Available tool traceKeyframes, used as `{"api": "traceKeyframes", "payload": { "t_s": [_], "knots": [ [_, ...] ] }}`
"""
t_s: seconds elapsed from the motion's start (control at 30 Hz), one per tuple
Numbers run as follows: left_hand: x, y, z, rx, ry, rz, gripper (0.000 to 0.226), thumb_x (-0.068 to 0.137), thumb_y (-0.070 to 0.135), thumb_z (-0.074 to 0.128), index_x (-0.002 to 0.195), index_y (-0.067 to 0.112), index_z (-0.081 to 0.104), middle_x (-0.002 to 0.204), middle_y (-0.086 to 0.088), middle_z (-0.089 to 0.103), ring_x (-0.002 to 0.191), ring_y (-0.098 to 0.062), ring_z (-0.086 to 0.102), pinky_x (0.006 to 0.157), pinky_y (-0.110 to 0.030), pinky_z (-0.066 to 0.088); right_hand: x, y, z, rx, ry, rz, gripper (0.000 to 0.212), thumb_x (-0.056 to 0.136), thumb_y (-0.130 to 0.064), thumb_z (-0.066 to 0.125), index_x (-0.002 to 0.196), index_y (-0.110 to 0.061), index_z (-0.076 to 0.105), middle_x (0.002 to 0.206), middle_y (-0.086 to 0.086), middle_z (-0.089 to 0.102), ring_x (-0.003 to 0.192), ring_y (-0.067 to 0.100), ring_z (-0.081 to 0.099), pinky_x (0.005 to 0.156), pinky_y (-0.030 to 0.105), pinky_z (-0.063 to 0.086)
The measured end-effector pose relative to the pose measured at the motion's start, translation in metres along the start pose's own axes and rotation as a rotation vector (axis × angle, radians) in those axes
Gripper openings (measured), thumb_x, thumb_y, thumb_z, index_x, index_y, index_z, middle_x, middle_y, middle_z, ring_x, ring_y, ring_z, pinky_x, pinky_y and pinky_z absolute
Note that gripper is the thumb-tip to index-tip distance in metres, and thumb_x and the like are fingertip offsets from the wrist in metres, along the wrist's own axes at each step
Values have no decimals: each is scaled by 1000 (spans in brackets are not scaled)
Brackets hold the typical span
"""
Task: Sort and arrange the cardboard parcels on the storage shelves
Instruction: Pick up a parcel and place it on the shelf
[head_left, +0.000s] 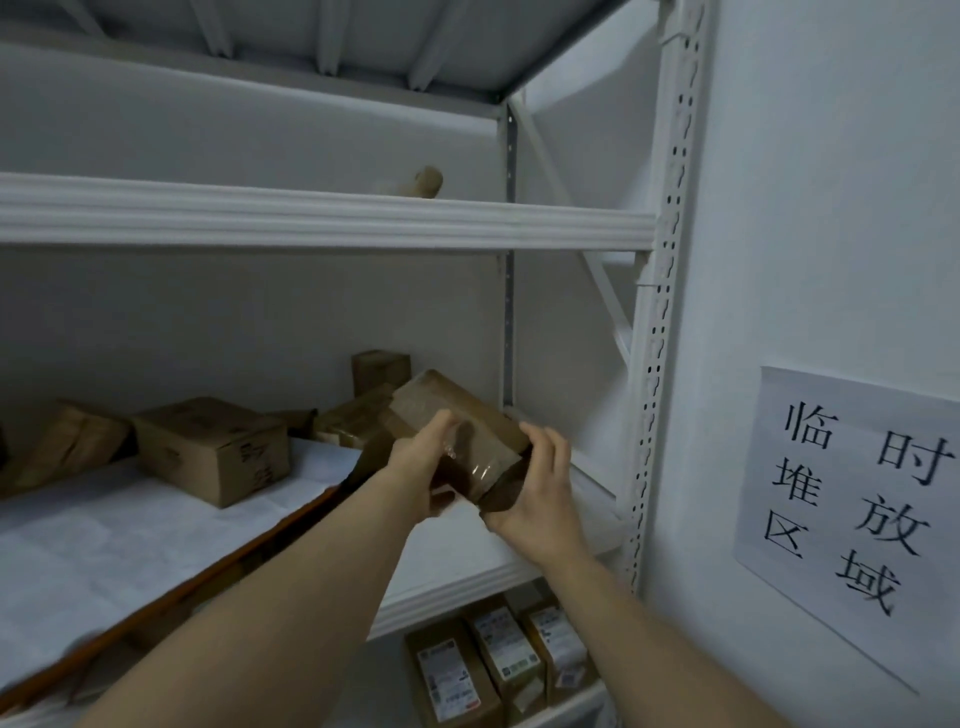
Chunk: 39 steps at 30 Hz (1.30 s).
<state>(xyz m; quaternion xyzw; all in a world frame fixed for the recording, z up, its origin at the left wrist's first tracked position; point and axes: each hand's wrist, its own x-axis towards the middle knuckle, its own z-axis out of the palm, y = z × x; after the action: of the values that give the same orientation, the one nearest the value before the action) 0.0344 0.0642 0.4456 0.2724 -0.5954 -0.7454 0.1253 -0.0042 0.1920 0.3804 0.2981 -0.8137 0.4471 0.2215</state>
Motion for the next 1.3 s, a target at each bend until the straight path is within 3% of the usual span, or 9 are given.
{"api": "traceKeyframes", "payload": {
  "t_s": [0.27,0.4,0.47,0.53,0.6,0.67,0.83,1.0,1.3],
  "knots": [
    [-7,34,-13,-44,46,-63,89,38,56,84,111,12,59,104,-12,66,93,-35,62,89,-50,50,13,-21,24,-208,91,-400,103,52,5,85,136,-20,30,138,6,26,117,36,55,93,40,53],
    [-1,36,-33,-34,181,-22,72,44,50,82,98,13,51,107,-13,61,90,-36,61,87,-50,50,11,-29,23,-158,-74,-344,102,71,0,71,142,-38,10,154,-1,0,142,29,25,110,30,33],
    [6,36,-45,-52,245,10,91,28,54,79,106,15,49,113,-11,57,91,-35,61,85,-50,52,12,-37,22,100,-84,-61,95,81,-4,64,149,-35,5,158,1,0,145,23,17,110,27,24],
    [12,37,-57,-77,263,22,99,24,55,78,111,15,51,115,-10,56,91,-33,61,83,-48,53,19,-53,20,607,-84,457,75,91,-22,61,151,-27,16,156,8,20,137,28,32,108,39,32],
    [0,42,-66,-97,225,20,86,36,54,82,106,14,52,109,-10,60,90,-30,62,81,-40,53,26,-64,23,1023,-160,889,65,87,-51,61,140,-25,34,138,17,41,119,36,49,94,51,48],
    [-9,44,-74,-97,171,24,62,58,45,83,101,15,50,102,-10,63,86,-27,62,71,-33,50,27,-72,30,1179,-278,991,61,80,-57,66,126,-23,43,123,21,53,111,39,56,87,53,53],
    [-22,51,-110,-80,148,44,57,71,36,78,113,14,47,97,-7,62,84,-23,59,76,-37,50,38,-102,60,1187,-384,933,47,82,-36,69,122,-14,55,109,18,66,103,34,63,77,51,56],
    [-35,65,-160,-140,271,113,42,84,30,64,118,8,54,85,-6,64,65,-18,58,47,-25,42,56,-138,89,1059,-318,753,71,72,-22,81,131,-20,41,120,10,60,97,29,63,69,55,58],
    [-34,77,-287,-26,782,215,39,97,8,38,135,-5,41,131,-18,49,111,-33,49,81,-33,36,69,-225,177,676,-363,276,87,62,-22,88,135,-24,39,123,-3,53,113,18,53,97,32,47]
  ]
}}
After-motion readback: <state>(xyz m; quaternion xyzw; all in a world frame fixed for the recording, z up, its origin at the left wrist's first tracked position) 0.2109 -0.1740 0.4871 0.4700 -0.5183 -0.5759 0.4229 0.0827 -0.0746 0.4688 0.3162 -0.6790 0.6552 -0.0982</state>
